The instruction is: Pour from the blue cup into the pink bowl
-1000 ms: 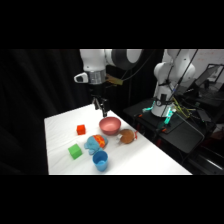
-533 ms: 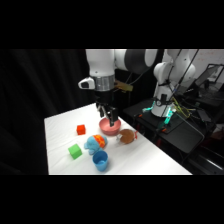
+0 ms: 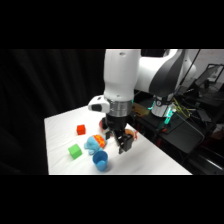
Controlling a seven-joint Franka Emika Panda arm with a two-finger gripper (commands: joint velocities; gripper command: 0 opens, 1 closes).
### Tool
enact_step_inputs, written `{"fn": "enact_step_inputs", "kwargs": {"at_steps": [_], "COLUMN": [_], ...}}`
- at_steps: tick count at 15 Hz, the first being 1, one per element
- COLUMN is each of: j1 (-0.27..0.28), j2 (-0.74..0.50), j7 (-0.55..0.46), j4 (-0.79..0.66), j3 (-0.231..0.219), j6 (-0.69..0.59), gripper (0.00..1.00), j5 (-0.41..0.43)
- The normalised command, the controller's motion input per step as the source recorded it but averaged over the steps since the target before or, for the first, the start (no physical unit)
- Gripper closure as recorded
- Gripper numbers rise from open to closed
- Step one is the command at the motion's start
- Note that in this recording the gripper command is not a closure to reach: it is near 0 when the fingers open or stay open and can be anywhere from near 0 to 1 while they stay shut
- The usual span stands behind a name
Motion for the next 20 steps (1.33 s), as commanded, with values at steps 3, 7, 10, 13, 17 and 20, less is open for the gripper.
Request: {"fn": "enact_step_inputs", "kwargs": {"at_steps": [3, 7, 10, 13, 17, 20], "j1": [0.173, 0.158, 0.089, 0.042, -0.031, -0.081], "j2": [0.32, 0.33, 0.35, 0.32, 0.21, 0.12], "j7": [0.26, 0.15, 0.02, -0.06, -0.13, -0.19], "j4": [0.28, 0.31, 0.33, 0.28, 0.17, 0.09], "j3": [-0.156, -0.149, -0.108, -0.074, -0.030, 0.013], "j6": [0.23, 0.17, 0.14, 0.11, 0.10, 0.06], "gripper": [0.00, 0.00, 0.00, 0.00, 0.00, 1.00], "j5": [-0.291, -0.131, 0.004, 0.103, 0.194, 0.228]}}
